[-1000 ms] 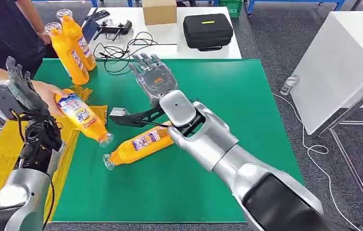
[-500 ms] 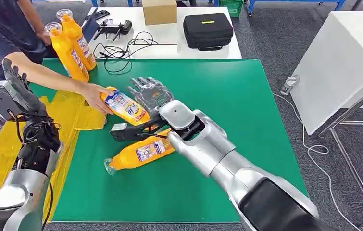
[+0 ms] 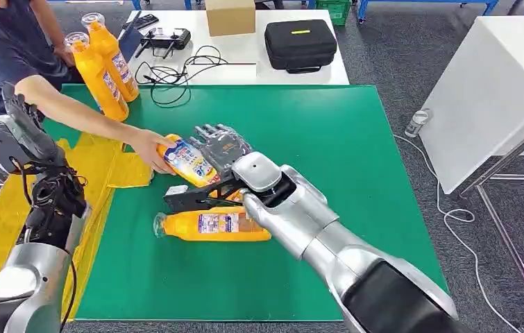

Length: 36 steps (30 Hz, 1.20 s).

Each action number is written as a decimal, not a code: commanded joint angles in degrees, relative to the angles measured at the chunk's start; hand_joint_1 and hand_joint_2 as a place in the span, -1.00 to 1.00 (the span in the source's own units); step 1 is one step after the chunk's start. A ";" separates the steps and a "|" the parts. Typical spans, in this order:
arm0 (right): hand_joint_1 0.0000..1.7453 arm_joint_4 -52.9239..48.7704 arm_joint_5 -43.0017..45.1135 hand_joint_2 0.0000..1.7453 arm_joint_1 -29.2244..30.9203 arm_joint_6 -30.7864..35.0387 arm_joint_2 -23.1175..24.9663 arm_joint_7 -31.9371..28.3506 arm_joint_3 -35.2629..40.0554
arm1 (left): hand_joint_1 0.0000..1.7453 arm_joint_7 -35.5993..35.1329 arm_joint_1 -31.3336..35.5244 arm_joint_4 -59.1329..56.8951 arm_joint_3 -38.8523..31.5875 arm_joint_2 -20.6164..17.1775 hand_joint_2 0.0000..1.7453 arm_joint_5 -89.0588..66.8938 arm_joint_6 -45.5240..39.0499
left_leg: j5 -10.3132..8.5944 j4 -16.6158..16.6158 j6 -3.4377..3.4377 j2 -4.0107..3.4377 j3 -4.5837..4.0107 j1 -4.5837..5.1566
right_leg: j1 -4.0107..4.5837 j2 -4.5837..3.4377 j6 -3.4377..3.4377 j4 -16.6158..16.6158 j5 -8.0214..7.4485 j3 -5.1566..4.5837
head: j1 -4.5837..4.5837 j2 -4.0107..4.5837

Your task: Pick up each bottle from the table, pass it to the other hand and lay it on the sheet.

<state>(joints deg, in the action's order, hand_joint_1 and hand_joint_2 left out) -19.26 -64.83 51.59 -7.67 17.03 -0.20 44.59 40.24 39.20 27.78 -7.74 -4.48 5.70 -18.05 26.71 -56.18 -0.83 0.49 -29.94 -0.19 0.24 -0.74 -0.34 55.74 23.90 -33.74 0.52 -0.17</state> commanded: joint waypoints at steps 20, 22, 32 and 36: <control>-1.00 -18.19 18.38 1.00 -8.28 13.95 -0.17 -2.85 -8.23 | -1.00 -0.24 -4.23 4.07 -5.01 -2.60 -1.00 1.34 0.14 | 0.06 0.08 0.03 -0.24 0.10 -0.03 | 0.01 -0.20 -0.03 -0.04 0.00 0.06 | 0.00 0.02; -1.00 -21.11 20.70 1.00 -10.88 12.76 -1.30 -2.22 -5.25 | -1.00 -0.24 -4.77 4.76 -5.46 -2.55 -1.00 1.29 -0.10 | 0.07 0.09 0.05 -0.15 0.16 -0.08 | 0.07 -0.05 -0.04 -0.08 0.06 0.15 | 0.00 0.02; -1.00 -13.06 22.80 1.00 -11.86 12.98 0.16 -2.40 1.10 | -1.00 -0.24 -6.64 6.76 -7.32 -1.14 -1.00 1.49 -1.61 | 0.01 0.05 0.03 0.03 -0.01 -0.02 | 0.04 0.08 -0.03 -0.03 0.05 0.02 | 0.02 0.00; -1.00 -10.32 21.32 1.00 -11.00 10.31 0.18 -0.76 4.25 | -1.00 -0.24 -6.27 6.67 -9.34 -1.03 -1.00 0.78 -1.76 | 0.07 0.01 0.04 0.03 0.06 -0.07 | 0.09 0.10 -0.06 -0.03 0.08 0.10 | 0.02 0.00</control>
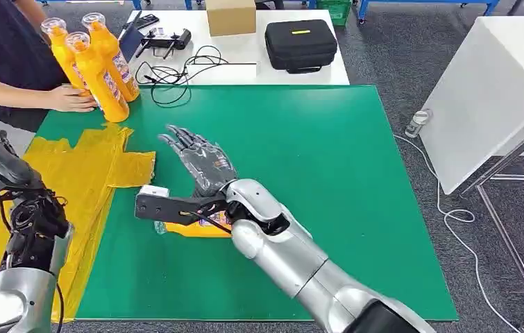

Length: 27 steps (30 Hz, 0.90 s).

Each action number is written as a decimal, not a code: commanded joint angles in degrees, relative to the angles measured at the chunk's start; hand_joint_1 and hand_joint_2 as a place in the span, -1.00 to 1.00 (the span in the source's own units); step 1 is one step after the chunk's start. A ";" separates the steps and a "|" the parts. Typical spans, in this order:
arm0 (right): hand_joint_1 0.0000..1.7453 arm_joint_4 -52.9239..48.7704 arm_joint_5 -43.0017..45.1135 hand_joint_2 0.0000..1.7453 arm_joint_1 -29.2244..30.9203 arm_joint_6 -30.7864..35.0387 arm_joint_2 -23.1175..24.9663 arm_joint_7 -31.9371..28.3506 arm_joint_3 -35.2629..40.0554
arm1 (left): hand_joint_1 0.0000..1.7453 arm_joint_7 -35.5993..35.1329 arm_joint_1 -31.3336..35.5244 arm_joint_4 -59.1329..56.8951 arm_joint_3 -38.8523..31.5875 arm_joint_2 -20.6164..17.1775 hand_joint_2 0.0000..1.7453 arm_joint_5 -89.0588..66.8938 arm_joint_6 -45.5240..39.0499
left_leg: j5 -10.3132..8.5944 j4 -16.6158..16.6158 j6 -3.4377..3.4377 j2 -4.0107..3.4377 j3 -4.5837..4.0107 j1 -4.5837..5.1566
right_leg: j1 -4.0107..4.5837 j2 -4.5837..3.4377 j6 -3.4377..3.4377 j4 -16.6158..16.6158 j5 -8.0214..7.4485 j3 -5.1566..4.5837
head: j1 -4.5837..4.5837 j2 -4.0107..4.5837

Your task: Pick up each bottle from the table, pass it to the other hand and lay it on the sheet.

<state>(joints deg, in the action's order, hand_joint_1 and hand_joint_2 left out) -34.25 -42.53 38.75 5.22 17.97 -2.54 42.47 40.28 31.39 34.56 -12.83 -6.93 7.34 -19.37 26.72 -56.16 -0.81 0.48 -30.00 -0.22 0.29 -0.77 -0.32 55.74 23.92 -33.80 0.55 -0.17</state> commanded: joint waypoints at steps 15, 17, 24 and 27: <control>-1.00 11.59 -6.05 1.00 2.20 -6.72 -2.53 7.82 10.35 | -1.00 -0.60 5.04 -3.01 -5.46 1.78 -1.00 -2.58 0.05 | 0.01 -0.03 0.01 0.15 0.05 -0.02 | 0.02 0.24 -0.08 -0.01 0.06 0.11 | 0.00 0.00; -1.00 11.66 -7.06 1.00 1.46 -6.14 -3.51 9.07 10.28 | -1.00 -0.77 5.21 -3.18 -5.38 1.81 -1.00 -2.75 0.18 | 0.00 0.00 0.01 0.13 0.03 -0.02 | 0.02 0.21 -0.06 -0.04 0.04 0.09 | 0.00 0.00; -1.00 12.09 -7.95 1.00 -0.63 -6.10 -5.97 10.37 9.63 | -1.00 -1.21 5.86 -3.50 -4.78 2.19 -1.00 -3.11 0.54 | 0.01 0.00 0.02 0.21 0.10 -0.02 | 0.03 0.30 -0.08 -0.06 0.07 0.17 | 0.00 0.00; -1.00 12.58 -8.07 1.00 -1.59 -6.22 -6.81 10.53 9.48 | -1.00 -1.35 6.31 -3.75 -4.56 2.34 -1.00 -3.30 0.42 | 0.02 -0.01 0.02 0.25 0.10 -0.05 | 0.05 0.35 -0.08 -0.08 0.08 0.19 | -0.02 0.00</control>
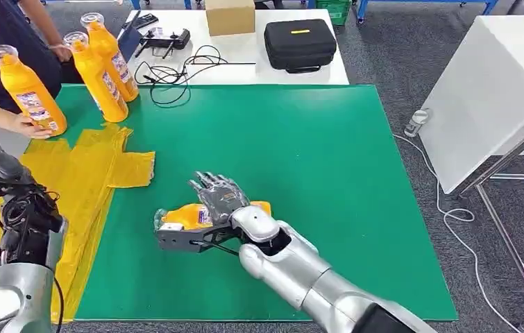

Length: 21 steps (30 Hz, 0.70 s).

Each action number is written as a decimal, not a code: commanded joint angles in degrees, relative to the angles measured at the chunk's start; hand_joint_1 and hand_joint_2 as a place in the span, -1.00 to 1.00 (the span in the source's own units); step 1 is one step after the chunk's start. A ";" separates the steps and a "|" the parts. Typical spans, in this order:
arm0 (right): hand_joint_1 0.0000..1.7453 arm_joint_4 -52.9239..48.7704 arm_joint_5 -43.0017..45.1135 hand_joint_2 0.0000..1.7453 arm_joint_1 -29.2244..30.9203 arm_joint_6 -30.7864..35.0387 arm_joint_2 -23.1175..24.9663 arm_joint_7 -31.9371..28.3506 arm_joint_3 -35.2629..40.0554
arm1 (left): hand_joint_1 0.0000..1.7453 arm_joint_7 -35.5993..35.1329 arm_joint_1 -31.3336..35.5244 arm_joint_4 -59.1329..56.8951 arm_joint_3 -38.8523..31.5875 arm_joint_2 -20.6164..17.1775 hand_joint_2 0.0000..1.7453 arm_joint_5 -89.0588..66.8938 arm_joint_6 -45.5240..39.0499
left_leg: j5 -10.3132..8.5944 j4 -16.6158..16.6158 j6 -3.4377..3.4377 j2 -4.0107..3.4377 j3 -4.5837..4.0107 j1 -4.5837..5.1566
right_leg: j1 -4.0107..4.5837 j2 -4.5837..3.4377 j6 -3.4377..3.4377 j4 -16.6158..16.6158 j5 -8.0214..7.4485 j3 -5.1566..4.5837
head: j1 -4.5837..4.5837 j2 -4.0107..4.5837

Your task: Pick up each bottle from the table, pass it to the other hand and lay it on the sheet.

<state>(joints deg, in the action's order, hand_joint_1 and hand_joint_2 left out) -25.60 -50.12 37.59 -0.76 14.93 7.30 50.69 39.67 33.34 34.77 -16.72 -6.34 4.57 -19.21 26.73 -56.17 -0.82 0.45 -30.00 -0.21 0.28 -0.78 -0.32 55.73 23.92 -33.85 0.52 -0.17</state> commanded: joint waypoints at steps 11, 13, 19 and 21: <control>-1.00 4.13 -0.53 1.00 -0.55 -0.59 -3.77 0.80 0.95 | -1.00 -0.77 4.71 -4.45 -0.61 1.61 -1.00 -0.46 0.48 | 0.00 0.00 0.01 0.11 0.00 -0.01 | 0.00 0.16 -0.04 -0.01 0.04 0.05 | 0.00 0.00; -1.00 4.32 -0.38 1.00 -1.44 -0.98 -4.25 0.99 0.38 | -1.00 -0.67 4.96 -4.72 -0.45 1.51 -1.00 -0.50 0.64 | 0.02 -0.01 0.02 0.13 0.05 -0.03 | 0.03 0.20 -0.06 -0.02 0.06 0.12 | 0.02 0.00; -1.00 4.79 -0.14 1.00 -4.74 0.11 -5.78 2.00 -0.68 | -1.00 -0.70 5.34 -4.98 0.30 2.00 -1.00 -0.86 0.86 | 0.01 0.02 0.01 0.23 0.09 -0.03 | 0.03 0.31 -0.07 -0.06 0.08 0.20 | 0.02 0.02; -1.00 4.99 -0.38 1.00 -5.31 0.35 -6.34 2.56 -0.99 | -1.00 -0.86 5.70 -5.28 0.59 2.04 -1.00 -0.96 0.80 | 0.02 0.01 0.01 0.21 0.09 -0.04 | 0.04 0.31 -0.08 -0.06 0.08 0.21 | 0.00 0.00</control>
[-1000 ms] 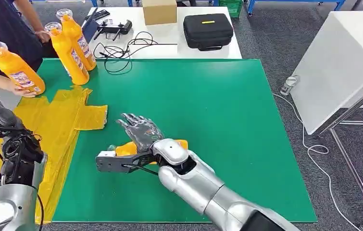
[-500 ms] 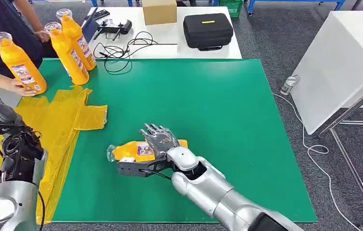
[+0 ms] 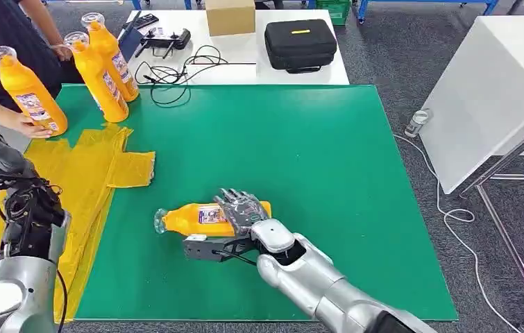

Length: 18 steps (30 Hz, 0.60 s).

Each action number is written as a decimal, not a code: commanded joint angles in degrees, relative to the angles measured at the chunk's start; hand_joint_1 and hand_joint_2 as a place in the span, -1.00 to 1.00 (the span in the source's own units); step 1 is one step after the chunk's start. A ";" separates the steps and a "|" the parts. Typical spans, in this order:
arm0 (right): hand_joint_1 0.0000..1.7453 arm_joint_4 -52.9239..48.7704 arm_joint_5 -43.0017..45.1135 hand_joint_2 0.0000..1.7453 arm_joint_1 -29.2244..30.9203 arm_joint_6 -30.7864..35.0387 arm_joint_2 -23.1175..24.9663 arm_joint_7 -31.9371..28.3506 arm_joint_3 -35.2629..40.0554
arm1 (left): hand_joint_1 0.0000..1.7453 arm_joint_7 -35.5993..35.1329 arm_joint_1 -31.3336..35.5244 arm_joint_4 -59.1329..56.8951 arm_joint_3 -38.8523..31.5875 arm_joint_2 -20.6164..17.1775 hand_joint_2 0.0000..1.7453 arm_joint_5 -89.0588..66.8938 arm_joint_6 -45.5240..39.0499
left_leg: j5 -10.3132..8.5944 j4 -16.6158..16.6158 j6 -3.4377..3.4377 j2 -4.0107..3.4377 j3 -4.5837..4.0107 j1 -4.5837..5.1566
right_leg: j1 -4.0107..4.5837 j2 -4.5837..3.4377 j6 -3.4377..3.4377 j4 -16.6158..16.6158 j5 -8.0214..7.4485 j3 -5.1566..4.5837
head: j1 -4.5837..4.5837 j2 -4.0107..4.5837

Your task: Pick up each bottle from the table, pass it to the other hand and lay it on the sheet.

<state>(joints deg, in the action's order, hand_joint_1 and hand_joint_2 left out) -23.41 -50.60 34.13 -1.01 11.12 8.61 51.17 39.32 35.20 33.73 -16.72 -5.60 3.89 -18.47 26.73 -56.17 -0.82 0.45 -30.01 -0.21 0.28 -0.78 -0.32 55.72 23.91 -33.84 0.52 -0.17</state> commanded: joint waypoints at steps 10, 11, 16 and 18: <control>-1.00 3.12 -0.18 1.00 -2.04 0.57 -3.49 1.45 -1.65 | -1.00 -0.61 4.04 -4.67 0.72 1.27 -1.00 -0.18 0.20 | 0.02 0.00 0.02 0.21 0.11 -0.03 | 0.03 0.30 -0.08 -0.07 0.07 0.21 | 0.00 0.02; -1.00 3.12 -0.18 1.00 -2.04 0.57 -3.49 1.45 -1.65 | -1.00 -0.61 4.04 -4.67 0.72 1.27 -1.00 -0.18 0.20 | 0.01 0.00 0.02 0.17 0.07 -0.01 | 0.02 0.24 -0.06 -0.05 0.06 0.15 | 0.00 0.00; -1.00 2.97 -0.43 1.00 -2.67 -0.01 -3.91 1.93 -1.86 | -1.00 -0.43 4.21 -5.01 0.81 1.29 -1.00 -0.06 0.30 | 0.04 -0.01 0.03 0.19 0.13 -0.03 | 0.03 0.30 -0.08 -0.04 0.10 0.22 | 0.00 0.00; -1.00 2.95 -0.35 1.00 -3.50 0.17 -4.41 2.19 -2.19 | -1.00 -0.38 4.23 -5.11 0.89 1.35 -1.00 -0.08 0.33 | 0.04 0.01 0.02 0.21 0.15 -0.03 | 0.04 0.32 -0.08 -0.07 0.10 0.25 | 0.00 0.00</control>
<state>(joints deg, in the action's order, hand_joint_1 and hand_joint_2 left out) -22.58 -50.99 31.77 -0.22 8.48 10.14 50.58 39.15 36.11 32.59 -16.59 -5.11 3.69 -18.29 26.73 -56.17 -0.82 0.43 -29.97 -0.20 0.28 -0.78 -0.32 55.71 23.91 -33.82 0.52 -0.17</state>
